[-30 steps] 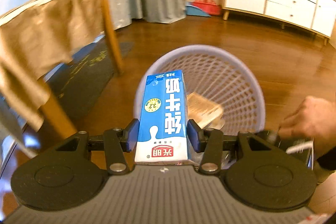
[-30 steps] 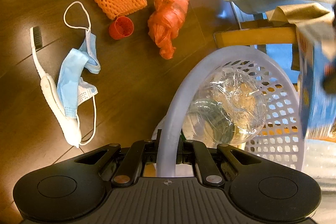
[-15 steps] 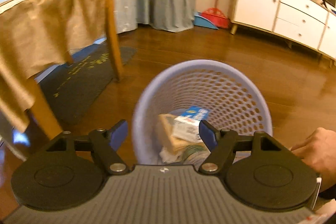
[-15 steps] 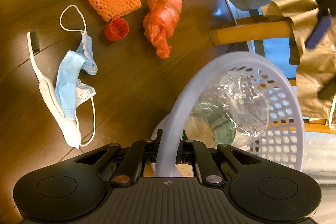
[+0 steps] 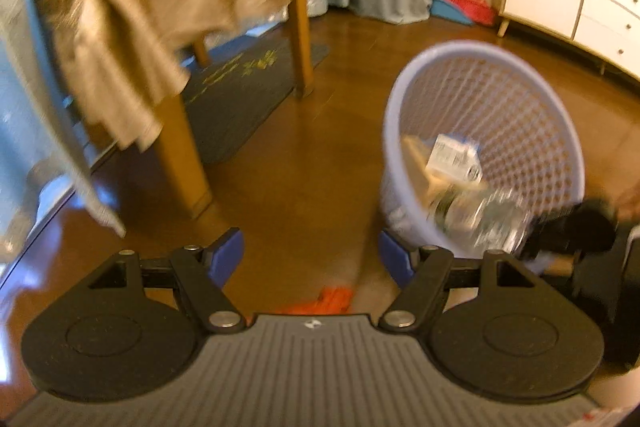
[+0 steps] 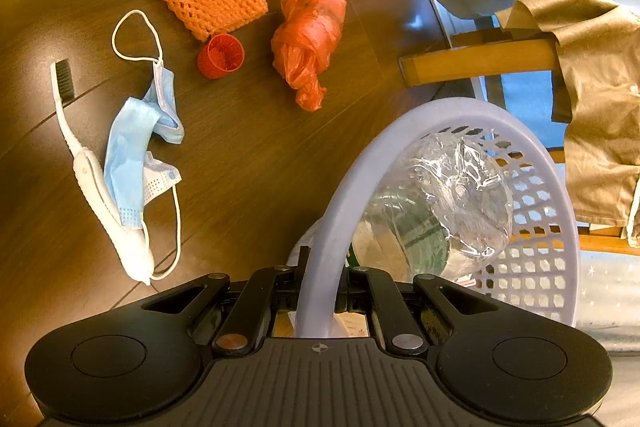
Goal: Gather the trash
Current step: 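Carry the milk carton with the left gripper and drop it into the wastebasket, then lower the left gripper onto the orange foam net and grasp it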
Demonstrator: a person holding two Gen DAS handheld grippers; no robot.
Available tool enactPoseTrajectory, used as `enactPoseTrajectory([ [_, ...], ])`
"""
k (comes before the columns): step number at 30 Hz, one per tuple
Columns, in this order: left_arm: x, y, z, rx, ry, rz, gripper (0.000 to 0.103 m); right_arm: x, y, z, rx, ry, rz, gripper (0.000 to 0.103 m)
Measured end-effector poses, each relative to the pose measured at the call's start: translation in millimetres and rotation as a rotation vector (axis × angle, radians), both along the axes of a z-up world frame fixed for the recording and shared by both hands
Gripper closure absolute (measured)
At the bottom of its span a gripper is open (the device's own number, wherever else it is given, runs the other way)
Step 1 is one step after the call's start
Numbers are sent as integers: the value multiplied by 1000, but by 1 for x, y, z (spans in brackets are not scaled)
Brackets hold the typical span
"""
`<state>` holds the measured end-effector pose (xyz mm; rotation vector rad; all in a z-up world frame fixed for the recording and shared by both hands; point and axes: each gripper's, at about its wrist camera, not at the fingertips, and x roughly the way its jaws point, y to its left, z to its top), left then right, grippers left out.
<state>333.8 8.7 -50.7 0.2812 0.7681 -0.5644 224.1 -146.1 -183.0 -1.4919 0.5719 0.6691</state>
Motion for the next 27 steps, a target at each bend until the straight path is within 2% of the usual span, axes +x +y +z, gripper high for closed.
enactPoseTrajectory([
  [6, -26, 30, -36, 70, 63, 17, 32, 0, -1, -1, -8, -1, 4, 100],
  [9, -42, 37, -58, 110, 87, -6, 28, 0, 0, -1, -7, -1, 2, 100],
  [15, -68, 46, -105, 162, 159, -32, 28, 1, 0, -1, -10, -1, 3, 99],
  [22, -90, 35, -141, 198, 162, -94, 28, 1, 1, -2, -15, -1, 7, 99],
  [27, -93, 22, -164, 280, 138, -163, 31, 2, 1, -2, -13, -1, 4, 99],
])
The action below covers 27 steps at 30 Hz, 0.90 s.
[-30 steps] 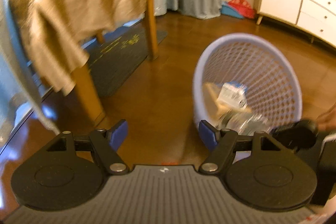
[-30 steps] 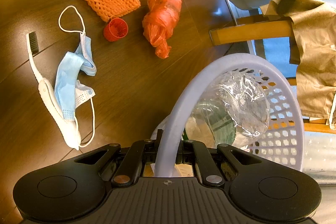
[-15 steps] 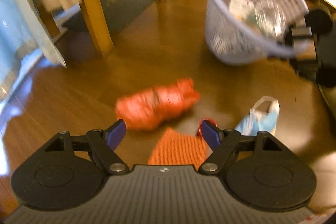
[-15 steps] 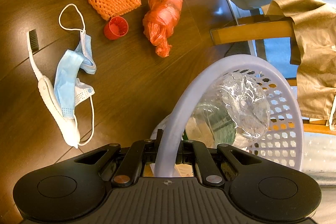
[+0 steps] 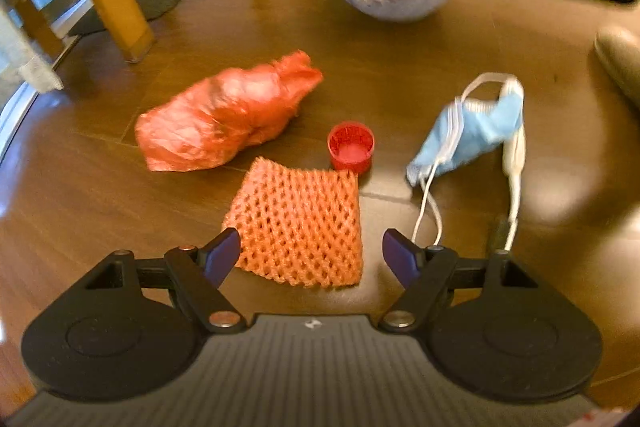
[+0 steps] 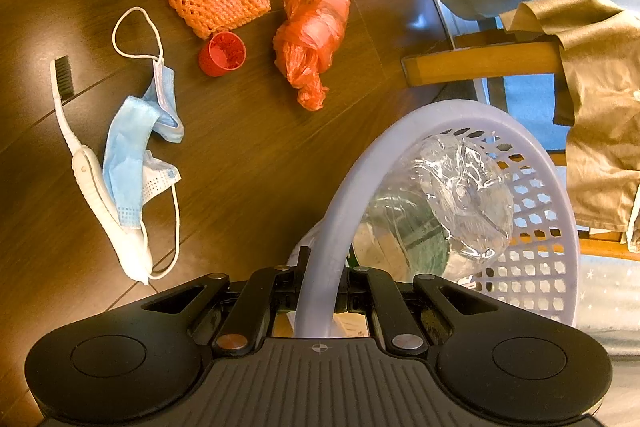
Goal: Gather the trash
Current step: 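Lower the left gripper onto the orange foam net and grasp it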
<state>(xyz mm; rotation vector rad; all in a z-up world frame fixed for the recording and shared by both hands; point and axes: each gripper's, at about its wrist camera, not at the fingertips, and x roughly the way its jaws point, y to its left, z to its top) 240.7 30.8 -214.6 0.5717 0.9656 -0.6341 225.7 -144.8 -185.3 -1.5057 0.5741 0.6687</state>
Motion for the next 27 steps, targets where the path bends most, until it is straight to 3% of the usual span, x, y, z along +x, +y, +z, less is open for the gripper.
enactPoseTrajectory([
  [12, 4, -15, -26, 76, 3, -78, 37, 0, 2, 0, 2, -1, -3, 99],
  [16, 6, -15, -31, 84, 16, -77, 47, 1, 2, 0, 5, -1, -5, 99],
  [27, 5, -17, -36, 87, 32, -65, 60, 2, 2, 1, 10, 0, -11, 99],
])
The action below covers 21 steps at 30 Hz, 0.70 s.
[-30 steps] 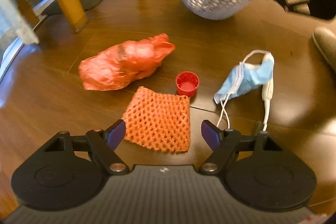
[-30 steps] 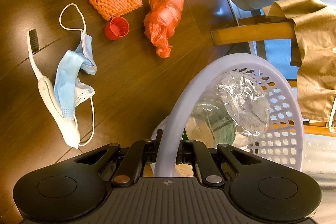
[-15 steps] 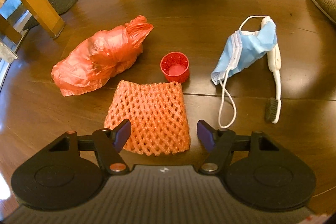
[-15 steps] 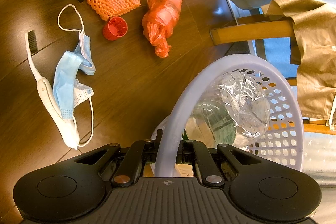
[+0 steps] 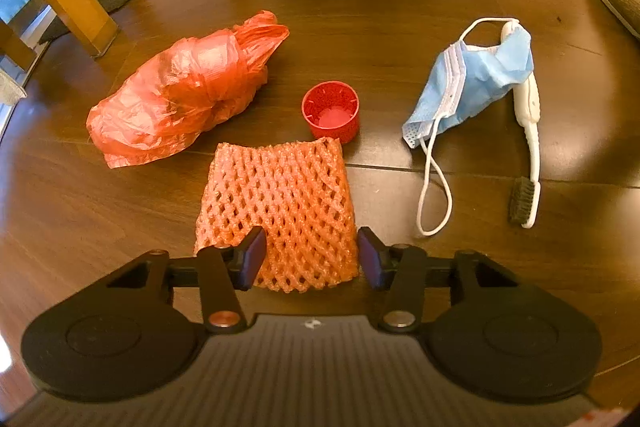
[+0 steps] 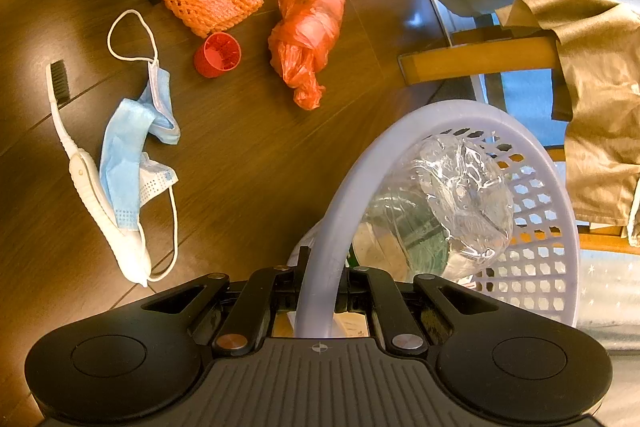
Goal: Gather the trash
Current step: 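Lower the left gripper onto the orange foam net and grasp it, then lift the foam net with the left gripper and release it into the wastebasket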
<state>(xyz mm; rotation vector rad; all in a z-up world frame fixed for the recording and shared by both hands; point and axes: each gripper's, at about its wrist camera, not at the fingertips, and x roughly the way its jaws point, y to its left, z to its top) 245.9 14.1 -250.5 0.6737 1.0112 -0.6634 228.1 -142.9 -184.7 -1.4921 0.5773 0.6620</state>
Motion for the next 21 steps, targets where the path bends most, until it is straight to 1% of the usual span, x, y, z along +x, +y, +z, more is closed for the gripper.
enactPoseTrajectory([
  [5, 3, 1, 1, 5, -3, 9, 76, 1, 0, 0, 1, 1, -1, 99],
  [10, 6, 5, 2, 2, -12, 23, 86, 1, 0, 0, 0, 1, 0, 99],
  [17, 7, 8, 6, -1, -13, 27, 89, 0, 0, 0, -1, 0, 2, 99],
  [21, 8, 10, 15, -14, -25, 34, 89, 0, -1, 0, 0, 0, 0, 99],
])
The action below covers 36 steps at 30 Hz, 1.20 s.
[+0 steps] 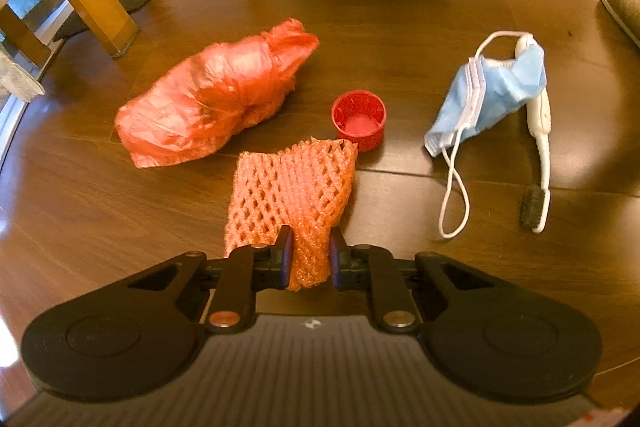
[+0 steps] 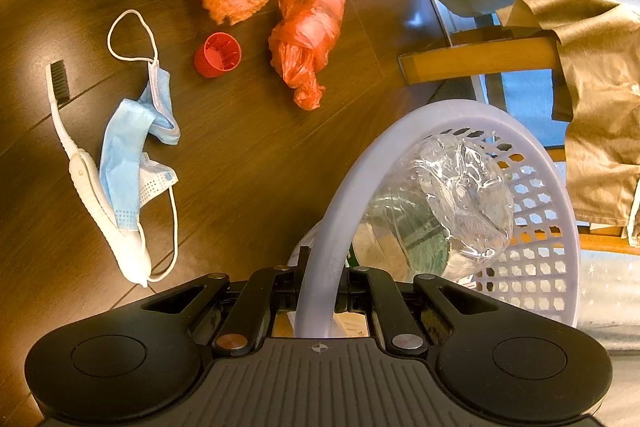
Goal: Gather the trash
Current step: 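Lift the foam net with the left gripper and release it into the wastebasket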
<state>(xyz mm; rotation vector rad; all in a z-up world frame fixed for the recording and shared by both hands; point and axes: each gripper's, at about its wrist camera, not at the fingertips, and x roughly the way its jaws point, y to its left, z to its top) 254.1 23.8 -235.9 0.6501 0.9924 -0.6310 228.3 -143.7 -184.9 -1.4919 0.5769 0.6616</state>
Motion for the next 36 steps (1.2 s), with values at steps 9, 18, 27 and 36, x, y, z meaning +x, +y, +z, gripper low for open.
enactPoseTrajectory([
  [9, 7, 8, 38, -55, -47, 46, 89, 0, 1, 0, 1, 0, -1, 99],
  [18, 14, 6, 96, -135, -108, 58, 89, 0, 1, 0, -2, 1, 2, 99],
  [27, 16, -22, 138, -189, -145, -7, 89, 0, 1, 0, 0, 2, -2, 99],
  [36, 29, -56, 202, -346, -185, -77, 89, -1, 1, 0, -4, 2, 2, 100],
])
